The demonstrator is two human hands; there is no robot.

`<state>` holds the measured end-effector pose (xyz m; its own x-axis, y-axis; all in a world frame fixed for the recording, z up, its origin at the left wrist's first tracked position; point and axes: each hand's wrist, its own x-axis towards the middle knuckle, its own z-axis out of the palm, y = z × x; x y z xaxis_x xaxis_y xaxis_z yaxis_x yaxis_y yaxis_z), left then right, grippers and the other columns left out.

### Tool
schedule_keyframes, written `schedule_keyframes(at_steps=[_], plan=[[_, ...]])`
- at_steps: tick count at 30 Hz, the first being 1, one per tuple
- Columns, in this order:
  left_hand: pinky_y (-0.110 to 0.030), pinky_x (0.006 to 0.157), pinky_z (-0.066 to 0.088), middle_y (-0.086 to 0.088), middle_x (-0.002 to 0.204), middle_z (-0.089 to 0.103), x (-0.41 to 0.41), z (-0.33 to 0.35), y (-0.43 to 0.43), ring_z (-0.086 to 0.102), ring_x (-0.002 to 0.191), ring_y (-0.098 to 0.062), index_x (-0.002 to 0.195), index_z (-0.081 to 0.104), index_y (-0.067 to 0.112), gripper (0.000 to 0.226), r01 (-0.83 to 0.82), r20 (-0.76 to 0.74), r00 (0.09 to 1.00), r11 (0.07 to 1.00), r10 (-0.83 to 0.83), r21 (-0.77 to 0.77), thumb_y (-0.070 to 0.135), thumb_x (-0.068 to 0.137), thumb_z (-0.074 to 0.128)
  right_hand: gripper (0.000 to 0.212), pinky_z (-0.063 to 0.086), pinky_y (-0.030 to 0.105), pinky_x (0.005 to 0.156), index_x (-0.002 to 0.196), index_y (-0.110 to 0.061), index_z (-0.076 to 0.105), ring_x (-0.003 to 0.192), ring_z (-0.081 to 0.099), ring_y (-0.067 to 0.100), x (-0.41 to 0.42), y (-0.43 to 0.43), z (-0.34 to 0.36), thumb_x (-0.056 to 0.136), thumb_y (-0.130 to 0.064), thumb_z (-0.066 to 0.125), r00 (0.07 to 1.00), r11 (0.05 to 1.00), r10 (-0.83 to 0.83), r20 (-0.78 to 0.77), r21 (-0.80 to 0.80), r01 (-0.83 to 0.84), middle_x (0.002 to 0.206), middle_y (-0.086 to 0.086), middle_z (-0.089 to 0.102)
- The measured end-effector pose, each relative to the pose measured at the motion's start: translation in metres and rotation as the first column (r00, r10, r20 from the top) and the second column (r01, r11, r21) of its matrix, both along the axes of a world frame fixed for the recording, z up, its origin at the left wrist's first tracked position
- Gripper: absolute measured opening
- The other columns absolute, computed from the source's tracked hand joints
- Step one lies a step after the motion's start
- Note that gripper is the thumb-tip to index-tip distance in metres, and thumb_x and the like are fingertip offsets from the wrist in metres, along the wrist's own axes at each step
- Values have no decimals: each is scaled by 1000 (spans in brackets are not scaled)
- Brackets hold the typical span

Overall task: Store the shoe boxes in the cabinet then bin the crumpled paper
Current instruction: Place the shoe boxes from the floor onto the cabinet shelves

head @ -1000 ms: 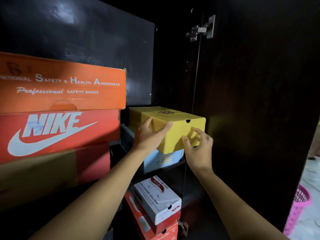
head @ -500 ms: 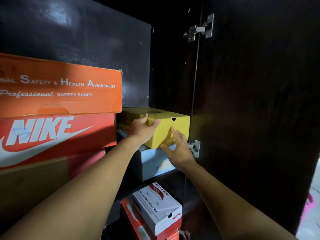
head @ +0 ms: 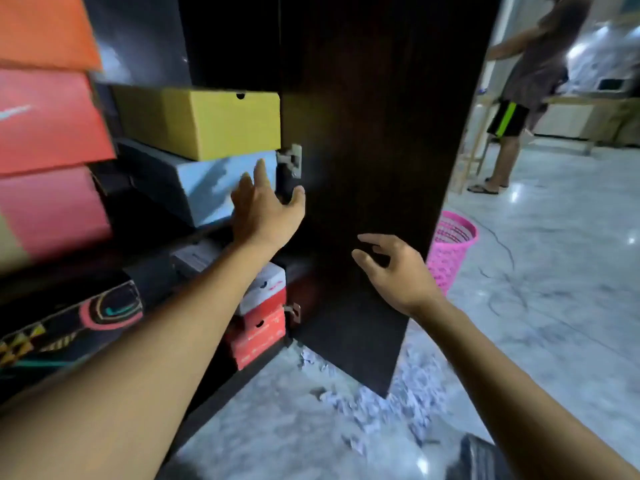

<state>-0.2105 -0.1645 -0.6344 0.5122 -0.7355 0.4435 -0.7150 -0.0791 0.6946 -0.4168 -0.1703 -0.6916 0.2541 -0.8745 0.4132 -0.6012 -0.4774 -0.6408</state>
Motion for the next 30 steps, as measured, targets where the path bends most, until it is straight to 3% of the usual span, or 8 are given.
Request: schedule_keyframes(at_steps=[5,10,13,18,23,25,27,30], plan=[[-31,102,37,-6,144,49,-107,-86,39,45,132,-24,141,45,21,58,324,-130,944,928,-303,186,48,91,55,33,53,38,91,121,-30,65,112,62,11,-102,61,-93,92,-45,61,991,984,-133,-27,116,136,123,-4,65],[-25,88,41,-4,122,61,-202,-187,72,57,119,-24,133,54,20,53,481,-270,873,805,-405,348,46,88,61,35,51,30,90,122,-22,66,107,64,13,-191,109,-197,92,-39,63,970,925,-244,-24,294,240,123,0,67],[-31,92,48,-8,130,61,-241,-241,86,60,116,-26,137,51,20,65,550,-371,830,720,-417,423,52,81,65,34,49,33,96,121,-15,66,109,64,20,-232,130,-254,92,-32,63,947,841,-319,-51,445,307,122,7,67],[-27,88,44,-6,124,62,-290,-324,125,61,106,-21,133,54,14,48,623,-544,769,584,-336,520,37,91,62,66,28,40,114,149,-19,37,146,23,34,-268,174,-339,91,-38,62,869,634,-470,-157,625,456,156,23,24],[-24,102,37,0,140,49,-307,-391,155,52,127,-22,142,44,13,61,634,-606,761,463,-231,620,40,90,62,91,30,32,109,156,-11,8,145,30,31,-280,200,-384,92,-47,62,800,478,-598,44,822,311,159,17,25],[-30,104,42,-1,136,56,-308,-413,161,58,119,-22,131,53,18,65,646,-645,745,425,-171,634,52,77,65,90,32,26,99,157,-11,4,141,36,27,-281,202,-390,94,-47,58,767,447,-626,138,870,209,158,13,29],[-40,97,51,-1,116,71,-306,-437,163,68,101,-20,112,64,22,70,668,-690,714,414,-121,619,66,57,61,85,36,21,90,156,-13,11,128,49,25,-280,205,-396,95,-47,58,729,448,-649,218,884,134,152,11,38],[-43,95,52,1,99,75,-305,-450,166,71,94,-21,105,67,24,68,683,-729,680,426,-75,593,72,57,58,90,52,26,88,147,-19,38,111,63,14,-278,210,-416,77,-69,67,671,464,-648,360,885,-26,143,-1,52]])
